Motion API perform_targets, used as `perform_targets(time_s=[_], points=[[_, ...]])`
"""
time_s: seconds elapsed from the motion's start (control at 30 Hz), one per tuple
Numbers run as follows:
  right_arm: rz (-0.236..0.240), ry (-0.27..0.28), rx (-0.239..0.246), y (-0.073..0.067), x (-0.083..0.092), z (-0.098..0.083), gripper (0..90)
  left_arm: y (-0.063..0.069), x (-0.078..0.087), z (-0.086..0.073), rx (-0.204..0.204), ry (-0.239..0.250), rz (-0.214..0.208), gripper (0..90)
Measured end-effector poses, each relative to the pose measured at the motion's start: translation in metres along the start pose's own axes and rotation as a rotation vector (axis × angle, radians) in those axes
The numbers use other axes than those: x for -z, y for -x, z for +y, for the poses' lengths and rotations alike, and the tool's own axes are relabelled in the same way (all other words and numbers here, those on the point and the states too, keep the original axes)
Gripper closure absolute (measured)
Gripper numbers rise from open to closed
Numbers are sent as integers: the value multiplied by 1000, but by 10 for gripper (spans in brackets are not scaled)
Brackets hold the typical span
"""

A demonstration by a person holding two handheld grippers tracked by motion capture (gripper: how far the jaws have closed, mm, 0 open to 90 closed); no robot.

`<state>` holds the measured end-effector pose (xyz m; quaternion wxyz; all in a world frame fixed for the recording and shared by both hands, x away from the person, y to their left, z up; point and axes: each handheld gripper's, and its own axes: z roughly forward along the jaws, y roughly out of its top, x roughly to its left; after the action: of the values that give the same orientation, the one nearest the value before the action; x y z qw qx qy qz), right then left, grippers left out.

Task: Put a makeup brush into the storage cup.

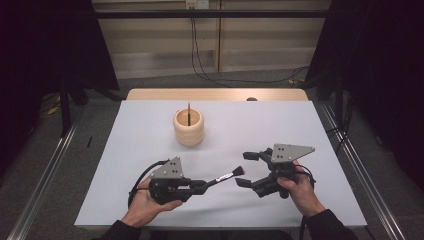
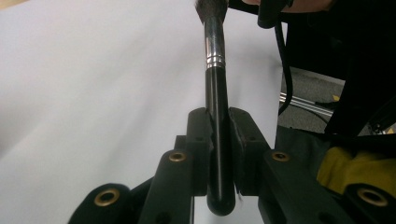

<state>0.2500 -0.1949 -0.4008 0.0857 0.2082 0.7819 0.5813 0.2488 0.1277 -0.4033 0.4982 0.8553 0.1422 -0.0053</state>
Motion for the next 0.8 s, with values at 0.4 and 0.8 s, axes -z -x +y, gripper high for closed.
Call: perform_targets(time_s=[0.4,0.8], points=[[60,45,20,2,6,1,107,6,1,5,-26,68,-11,797],[77,65,-3,0,10,2,75,8,2,5,-29,124,6,797]])
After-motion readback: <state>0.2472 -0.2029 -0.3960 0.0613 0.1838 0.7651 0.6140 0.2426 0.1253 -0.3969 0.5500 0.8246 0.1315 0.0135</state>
